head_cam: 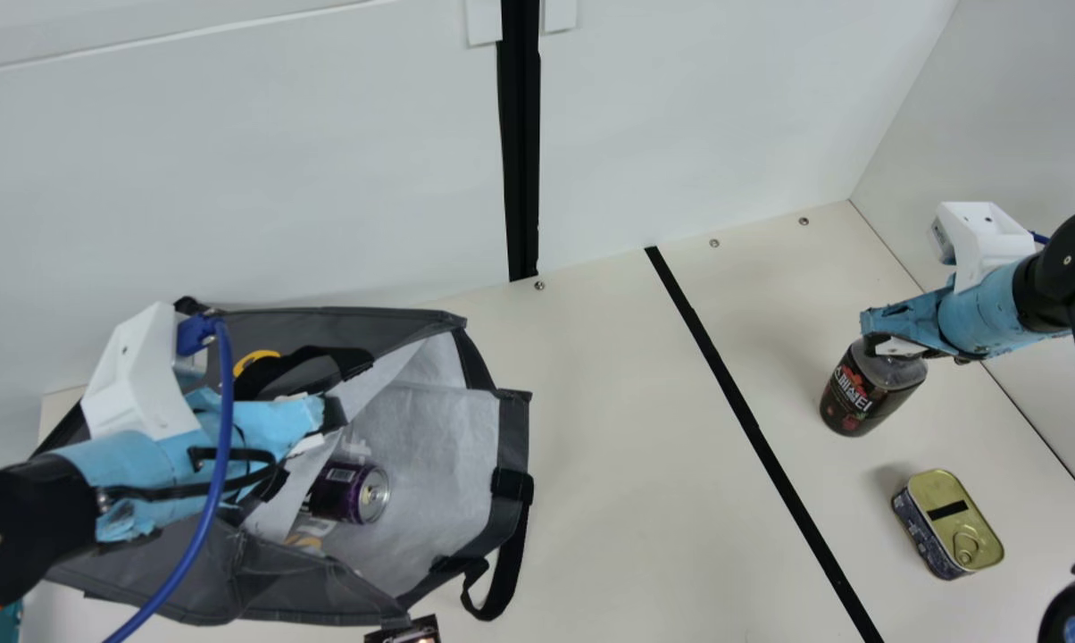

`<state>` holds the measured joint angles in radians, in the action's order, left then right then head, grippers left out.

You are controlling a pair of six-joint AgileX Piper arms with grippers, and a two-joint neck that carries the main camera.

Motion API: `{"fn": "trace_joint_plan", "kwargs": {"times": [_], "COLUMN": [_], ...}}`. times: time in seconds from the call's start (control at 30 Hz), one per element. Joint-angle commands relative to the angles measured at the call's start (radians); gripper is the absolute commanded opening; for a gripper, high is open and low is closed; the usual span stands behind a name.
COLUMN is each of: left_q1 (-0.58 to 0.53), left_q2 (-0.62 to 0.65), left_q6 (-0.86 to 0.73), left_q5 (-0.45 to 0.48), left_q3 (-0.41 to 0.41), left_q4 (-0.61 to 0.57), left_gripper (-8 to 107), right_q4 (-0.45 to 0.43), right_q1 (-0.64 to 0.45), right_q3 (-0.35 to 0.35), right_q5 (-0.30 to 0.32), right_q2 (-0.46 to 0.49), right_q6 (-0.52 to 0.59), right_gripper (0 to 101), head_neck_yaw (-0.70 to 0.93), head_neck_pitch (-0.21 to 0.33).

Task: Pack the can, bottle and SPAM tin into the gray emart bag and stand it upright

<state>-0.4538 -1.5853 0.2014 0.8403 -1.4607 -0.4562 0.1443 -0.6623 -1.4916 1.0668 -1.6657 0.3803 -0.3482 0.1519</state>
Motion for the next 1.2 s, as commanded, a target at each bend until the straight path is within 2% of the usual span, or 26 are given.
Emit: {"fn": "trace_joint_plan", "kwargs": {"times": [0.0, 0.6, 1.17], "left_q1": [0.0, 0.0, 0.0], "left_q2": [0.0, 0.0, 0.0], "left_q6": [0.0, 0.0, 0.0], "left_q5": [0.0, 0.0, 0.0], "left_q3": [0.0, 0.0, 0.0], "left_q4": [0.0, 0.0, 0.0], "left_gripper": [-8, -8, -8], "right_q4": [0.003, 0.07, 0.104], "right_q1": [-0.002, -0.017, -0.003], "right_q3": [-0.001, -0.03, 0.0], "right_q5": [0.006, 0.051, 0.123], "right_q2": [0.003, 0.071, 0.21], "right_q6": [0.0, 0.086, 0.215], "right_gripper": [1, 0, 0], "head_neck_yaw": [-0.001, -0.001, -0.001], "head_neck_pitch": [0.023, 0.023, 0.023]}}
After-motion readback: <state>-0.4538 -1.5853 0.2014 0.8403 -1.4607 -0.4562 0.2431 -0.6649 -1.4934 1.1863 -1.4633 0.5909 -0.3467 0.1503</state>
